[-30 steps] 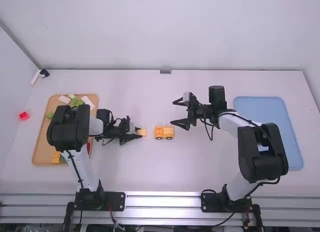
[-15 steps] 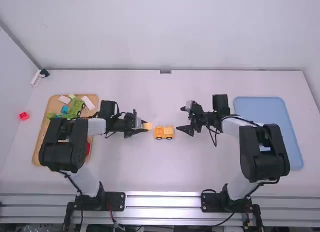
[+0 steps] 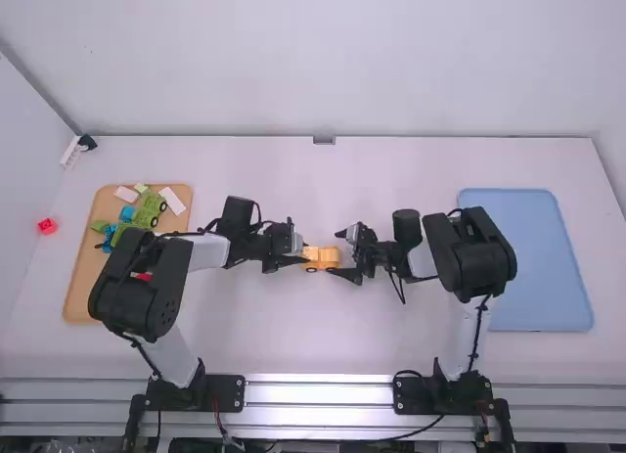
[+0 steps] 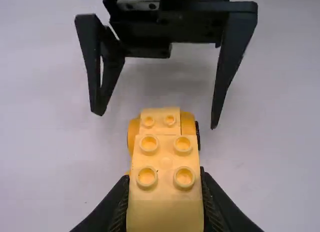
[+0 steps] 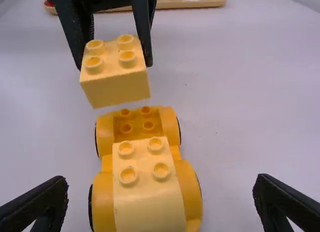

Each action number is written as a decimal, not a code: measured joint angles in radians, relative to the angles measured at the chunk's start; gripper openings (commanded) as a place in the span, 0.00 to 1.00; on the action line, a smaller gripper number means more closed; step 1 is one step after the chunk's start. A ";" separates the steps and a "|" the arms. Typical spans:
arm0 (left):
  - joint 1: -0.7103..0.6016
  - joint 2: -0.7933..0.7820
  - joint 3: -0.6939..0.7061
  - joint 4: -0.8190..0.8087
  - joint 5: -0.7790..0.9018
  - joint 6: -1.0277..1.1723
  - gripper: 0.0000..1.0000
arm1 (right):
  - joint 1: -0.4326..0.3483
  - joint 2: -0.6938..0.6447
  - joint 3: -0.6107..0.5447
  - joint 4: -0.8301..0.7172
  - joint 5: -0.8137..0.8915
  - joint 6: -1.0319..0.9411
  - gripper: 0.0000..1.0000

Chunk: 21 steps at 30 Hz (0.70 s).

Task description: Assemble lego blocks to make yellow taxi

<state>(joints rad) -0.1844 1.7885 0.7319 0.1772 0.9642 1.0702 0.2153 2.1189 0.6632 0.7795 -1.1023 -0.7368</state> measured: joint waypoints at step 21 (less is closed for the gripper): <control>0.000 0.076 0.000 0.099 0.026 -0.083 0.13 | 0.076 0.039 0.162 -0.335 0.011 -0.266 0.59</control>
<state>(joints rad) -0.1844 1.8648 0.7319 0.2760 0.9905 0.9871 0.2913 2.1578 0.8253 0.4442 -1.0916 -1.0027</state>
